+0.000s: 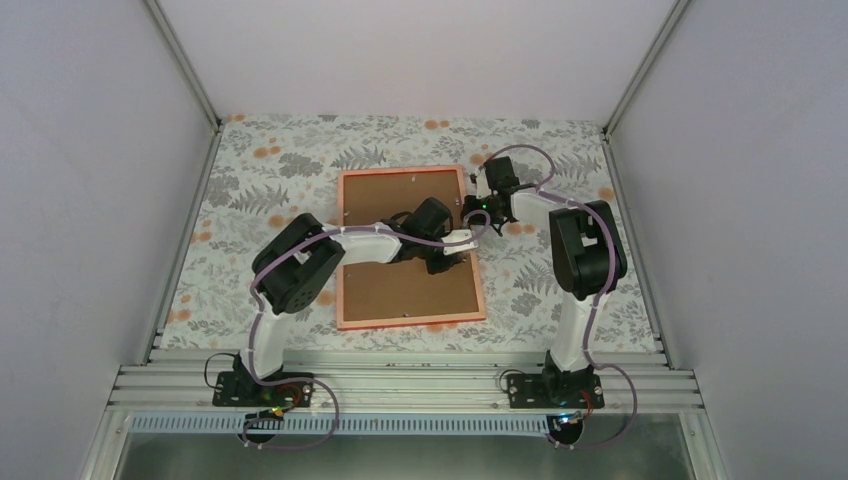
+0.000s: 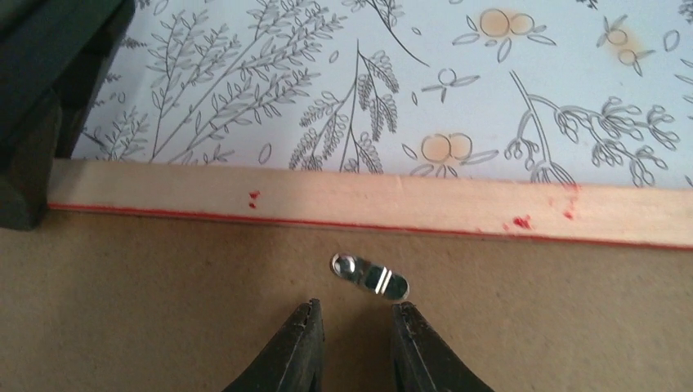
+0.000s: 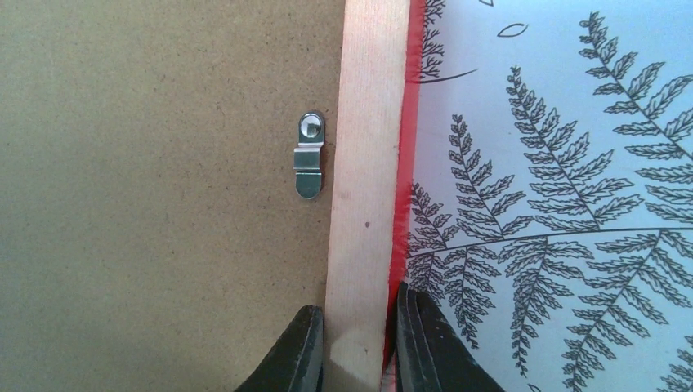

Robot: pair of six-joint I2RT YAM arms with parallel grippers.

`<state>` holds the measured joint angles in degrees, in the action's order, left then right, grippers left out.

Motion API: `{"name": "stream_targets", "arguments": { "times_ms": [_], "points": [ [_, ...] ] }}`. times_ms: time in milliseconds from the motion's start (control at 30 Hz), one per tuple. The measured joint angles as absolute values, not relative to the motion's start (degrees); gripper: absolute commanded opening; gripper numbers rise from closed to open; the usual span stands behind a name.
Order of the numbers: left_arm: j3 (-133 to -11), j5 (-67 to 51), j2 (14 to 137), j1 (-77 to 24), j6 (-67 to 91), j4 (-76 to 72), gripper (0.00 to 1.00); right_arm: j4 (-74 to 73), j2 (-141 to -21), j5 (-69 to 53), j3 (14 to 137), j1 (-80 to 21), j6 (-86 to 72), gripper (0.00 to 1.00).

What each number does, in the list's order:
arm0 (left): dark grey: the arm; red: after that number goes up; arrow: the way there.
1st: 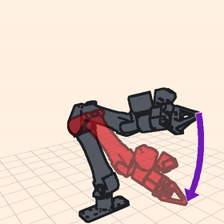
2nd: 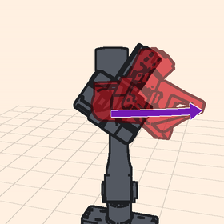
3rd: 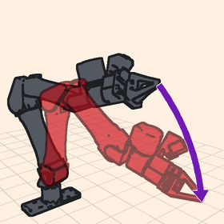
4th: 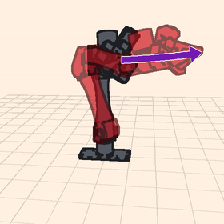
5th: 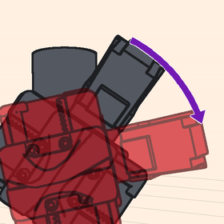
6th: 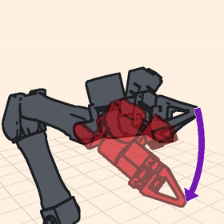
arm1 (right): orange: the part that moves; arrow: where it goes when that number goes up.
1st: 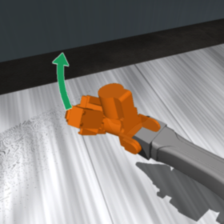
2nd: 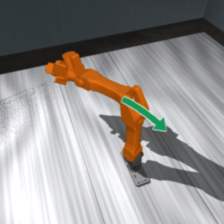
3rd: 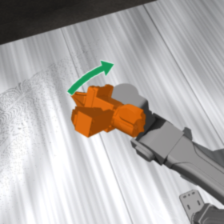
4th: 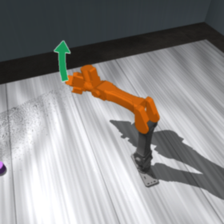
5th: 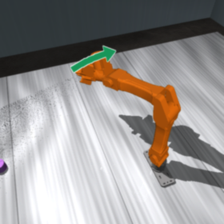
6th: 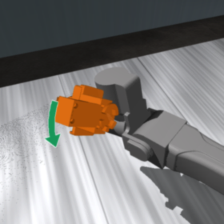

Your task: Put the photo into the frame

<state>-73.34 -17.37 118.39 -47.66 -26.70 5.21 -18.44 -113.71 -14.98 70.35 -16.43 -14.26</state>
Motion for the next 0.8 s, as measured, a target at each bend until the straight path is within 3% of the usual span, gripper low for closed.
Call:
{"name": "stream_targets", "arguments": {
  "times_ms": [400, 800],
  "points": [
    [-76.6, -13.5, 121.6, -50.0, -25.6, 1.3, 0.22, -16.7, -113.5, -15.2, 69.4, -16.4, -14.9, 0.03],
    [-70.2, -6.1, 119.9, -52.0, -21.6, -8.5, 0.17, -15.0, -113.0, -15.2, 68.2, -16.4, -15.3, 0.03]
  ]
}}
